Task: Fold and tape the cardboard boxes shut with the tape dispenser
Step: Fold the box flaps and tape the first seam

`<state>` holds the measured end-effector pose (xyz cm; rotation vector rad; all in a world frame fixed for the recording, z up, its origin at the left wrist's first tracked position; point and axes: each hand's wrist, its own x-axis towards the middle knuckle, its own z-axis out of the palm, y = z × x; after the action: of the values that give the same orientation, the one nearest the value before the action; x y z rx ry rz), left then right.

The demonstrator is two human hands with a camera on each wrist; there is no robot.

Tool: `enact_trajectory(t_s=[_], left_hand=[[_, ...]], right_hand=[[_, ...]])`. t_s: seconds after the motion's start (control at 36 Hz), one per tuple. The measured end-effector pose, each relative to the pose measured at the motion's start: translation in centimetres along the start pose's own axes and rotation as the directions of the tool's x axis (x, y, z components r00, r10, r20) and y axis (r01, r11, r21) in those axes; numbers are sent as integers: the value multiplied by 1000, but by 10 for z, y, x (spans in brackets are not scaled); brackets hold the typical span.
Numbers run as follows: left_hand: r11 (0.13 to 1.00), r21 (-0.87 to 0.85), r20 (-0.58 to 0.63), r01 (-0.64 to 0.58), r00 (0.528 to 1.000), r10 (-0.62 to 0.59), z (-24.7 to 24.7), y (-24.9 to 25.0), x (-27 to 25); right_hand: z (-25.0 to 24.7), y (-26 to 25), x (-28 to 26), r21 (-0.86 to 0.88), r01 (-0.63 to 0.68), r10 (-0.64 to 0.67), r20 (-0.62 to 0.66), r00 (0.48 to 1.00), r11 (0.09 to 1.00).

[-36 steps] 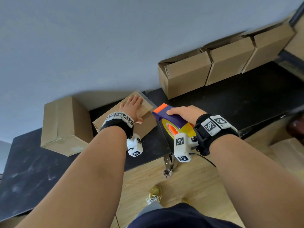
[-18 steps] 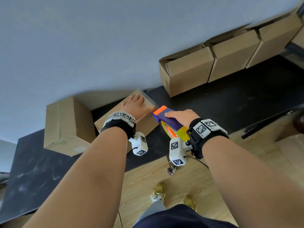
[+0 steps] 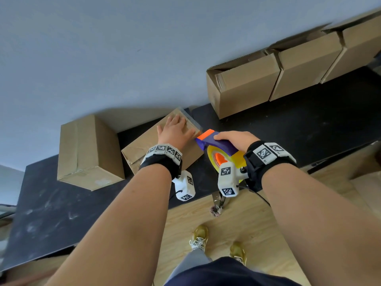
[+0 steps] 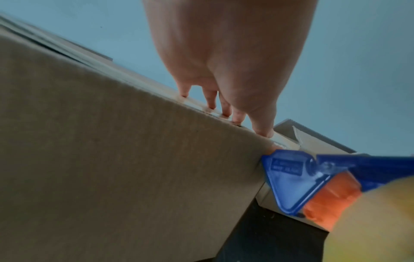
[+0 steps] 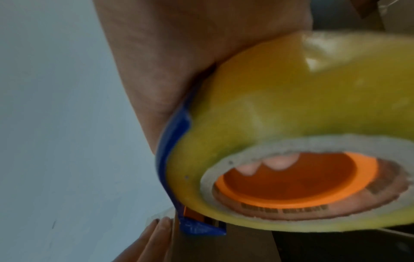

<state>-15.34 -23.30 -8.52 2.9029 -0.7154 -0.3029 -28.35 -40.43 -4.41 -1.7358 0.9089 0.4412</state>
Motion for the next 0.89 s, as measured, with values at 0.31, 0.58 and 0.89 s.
enact_trajectory(t_s=[0.31,0.58,0.89], left_hand=[[999,-32,-6,26,1000,-26,-1,7,-14],[996,75,-58,50,997,-45,9,18,-19],[996,79,-140,48,990,-37,25,15,-22]], right_hand=[[15,36,15,-221,-139,126,-72,989,965],[2,23,24,-157,-16,-4,-128,992,988],[24,41,69,-606,59,-194,-158,968,793]])
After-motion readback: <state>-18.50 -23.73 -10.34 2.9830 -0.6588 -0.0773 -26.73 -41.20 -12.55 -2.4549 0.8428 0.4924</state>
